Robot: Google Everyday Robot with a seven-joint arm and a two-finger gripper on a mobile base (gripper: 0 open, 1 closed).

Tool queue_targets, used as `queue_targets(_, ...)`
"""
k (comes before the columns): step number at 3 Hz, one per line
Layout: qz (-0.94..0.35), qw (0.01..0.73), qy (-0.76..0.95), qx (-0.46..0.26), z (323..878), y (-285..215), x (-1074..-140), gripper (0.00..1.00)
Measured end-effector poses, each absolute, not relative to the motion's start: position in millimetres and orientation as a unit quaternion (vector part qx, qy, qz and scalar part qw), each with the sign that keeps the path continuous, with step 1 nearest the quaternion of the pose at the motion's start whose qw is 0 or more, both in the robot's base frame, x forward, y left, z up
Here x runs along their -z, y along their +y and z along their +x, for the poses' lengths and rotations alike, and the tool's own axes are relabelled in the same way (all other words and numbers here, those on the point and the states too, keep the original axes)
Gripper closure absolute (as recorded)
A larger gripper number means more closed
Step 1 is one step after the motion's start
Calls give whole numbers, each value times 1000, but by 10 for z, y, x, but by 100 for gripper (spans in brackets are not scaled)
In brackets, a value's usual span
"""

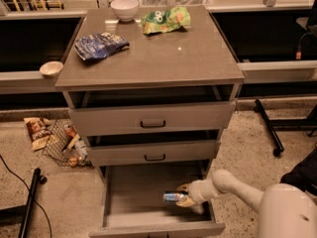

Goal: Pick redbull can from bottom drawer and place on counter

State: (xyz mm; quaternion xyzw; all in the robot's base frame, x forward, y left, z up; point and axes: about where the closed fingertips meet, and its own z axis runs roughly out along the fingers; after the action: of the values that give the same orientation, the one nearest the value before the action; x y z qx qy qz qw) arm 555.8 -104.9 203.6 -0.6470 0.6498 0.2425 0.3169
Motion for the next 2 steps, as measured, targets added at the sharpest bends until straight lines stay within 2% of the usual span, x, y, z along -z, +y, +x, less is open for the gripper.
queue_targets(1,-652,341,638,-227,5478,-1301,-2807,100)
queue_targets(2,-653,340,638,-228,5492,-1267,-2770,100)
